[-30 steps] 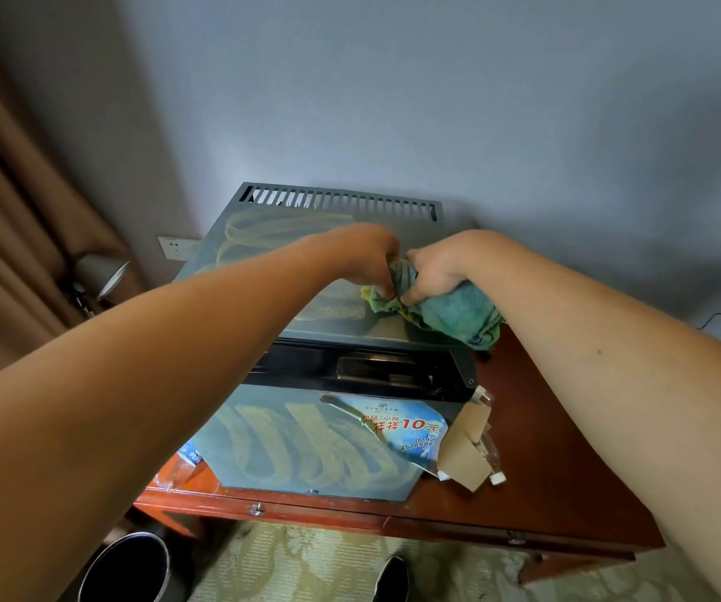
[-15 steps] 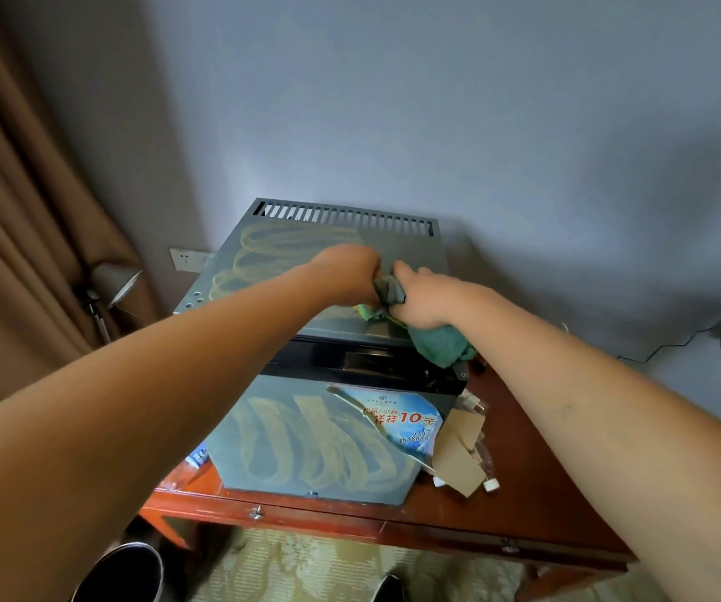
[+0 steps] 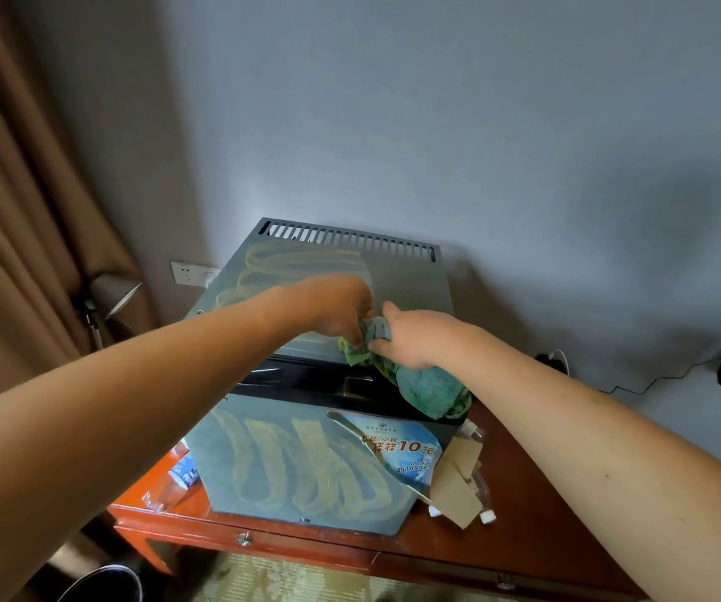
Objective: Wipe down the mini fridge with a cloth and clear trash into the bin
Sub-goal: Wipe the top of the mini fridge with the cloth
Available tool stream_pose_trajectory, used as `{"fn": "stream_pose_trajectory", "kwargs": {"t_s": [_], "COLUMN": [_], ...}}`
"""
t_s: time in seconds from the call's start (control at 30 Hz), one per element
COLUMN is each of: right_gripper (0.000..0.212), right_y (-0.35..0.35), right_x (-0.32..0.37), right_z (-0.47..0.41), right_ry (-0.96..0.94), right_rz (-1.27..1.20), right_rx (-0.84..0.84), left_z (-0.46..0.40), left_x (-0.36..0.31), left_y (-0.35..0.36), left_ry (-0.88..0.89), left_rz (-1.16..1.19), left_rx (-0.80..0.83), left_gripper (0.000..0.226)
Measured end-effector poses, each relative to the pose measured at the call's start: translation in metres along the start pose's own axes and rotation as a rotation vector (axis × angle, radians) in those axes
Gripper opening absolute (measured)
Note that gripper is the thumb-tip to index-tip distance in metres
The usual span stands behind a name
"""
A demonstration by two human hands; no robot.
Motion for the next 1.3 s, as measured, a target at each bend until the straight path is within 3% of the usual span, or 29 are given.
{"fn": "stream_pose_trajectory", "kwargs": {"t_s": [0.37,0.53,0.9,1.3], "right_gripper": [0.065,0.063,0.072,0.066], "right_y": [-0.023,-0.023,-0.007,-0.023], "right_x": [0.004,0.007,0.039,0.011], "right_z": [-0.064,-0.052,0.012,-0.052], "right_ry": [0.133,0.075,-0.044,0.001], "right_rz": [-0.004,0.008,0.090,0.063], "right_rx": [-0.090,-0.113,0.152,0.082], "left_z": [-0.028,-0.015,0.024,-0.031], "left_x": [0.047,0.041,0.026,0.037], "left_y": [-0.012,-0.013,0.005,-0.005], "left_ry": [-0.193,-0.208,-0.094,-0.137], "left_rz": [0.024,0.012,0.041,-0.088], "left_rx": [-0.190,-0.181,0.069,-0.037], "left_gripper": [0.027,0.029,0.047,0.033]}}
Point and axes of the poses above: each hand's wrist, its own z-axis away from the middle knuckle, its own y-axis out of the palm, x = y × z, the point moved 9 cm from there along -z, towards the middle knuckle, and after that the axes turned 4 degrees about -z, right-handed, at the moved point
